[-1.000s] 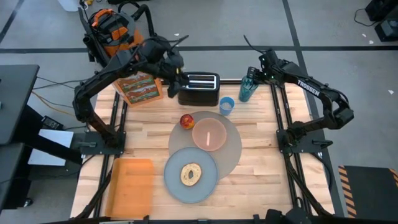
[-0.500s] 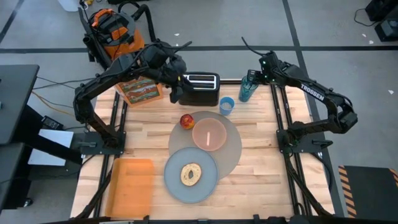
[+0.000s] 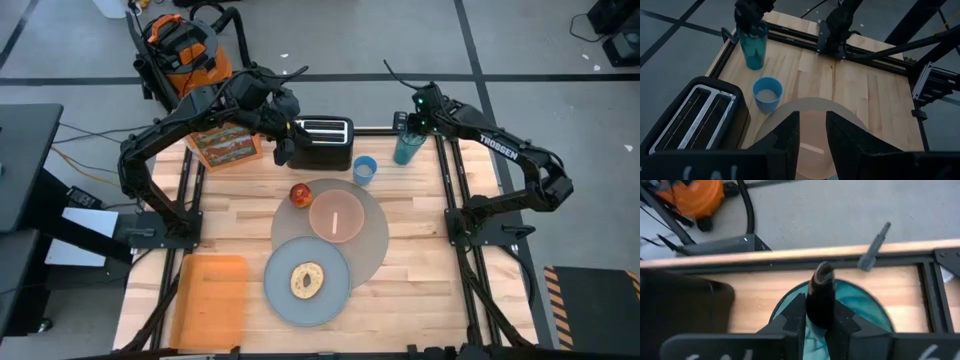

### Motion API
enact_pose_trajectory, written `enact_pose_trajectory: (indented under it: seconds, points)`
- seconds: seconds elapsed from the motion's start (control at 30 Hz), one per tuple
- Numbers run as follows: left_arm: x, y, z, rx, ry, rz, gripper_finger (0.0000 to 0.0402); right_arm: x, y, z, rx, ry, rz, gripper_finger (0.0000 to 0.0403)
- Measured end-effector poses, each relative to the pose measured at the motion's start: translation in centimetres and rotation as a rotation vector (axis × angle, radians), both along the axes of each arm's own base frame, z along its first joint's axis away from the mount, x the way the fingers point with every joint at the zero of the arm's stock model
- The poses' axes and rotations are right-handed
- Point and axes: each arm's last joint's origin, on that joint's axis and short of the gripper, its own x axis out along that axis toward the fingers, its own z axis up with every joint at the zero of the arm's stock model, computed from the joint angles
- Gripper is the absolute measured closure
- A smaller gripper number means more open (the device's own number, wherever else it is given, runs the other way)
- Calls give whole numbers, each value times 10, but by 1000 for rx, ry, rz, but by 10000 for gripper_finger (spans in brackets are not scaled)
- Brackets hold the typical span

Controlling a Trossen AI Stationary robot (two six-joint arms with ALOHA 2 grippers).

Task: Arrange a breakfast setting
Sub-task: Put the black spoon on the right side of the light orange bowl on the gray placemat

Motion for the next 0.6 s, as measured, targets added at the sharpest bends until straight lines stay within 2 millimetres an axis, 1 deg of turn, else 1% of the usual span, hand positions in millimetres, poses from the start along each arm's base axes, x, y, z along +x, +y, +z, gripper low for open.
enact_pose_trajectory:
  seconds: [0.1, 0.27, 0.4, 0.6]
  points:
    - [0, 0, 0, 0, 0, 0, 299, 2, 2, -2, 7, 10, 15, 357]
    - [0, 1, 0, 2, 0, 3, 299, 3, 7, 2, -11, 8, 31, 387]
    - [0, 1, 0, 12, 2, 16, 299, 1, 13, 10, -48, -4, 29, 387]
    - [0, 2, 0, 38, 3, 12, 299, -8, 25, 27, -113, -59, 29, 387]
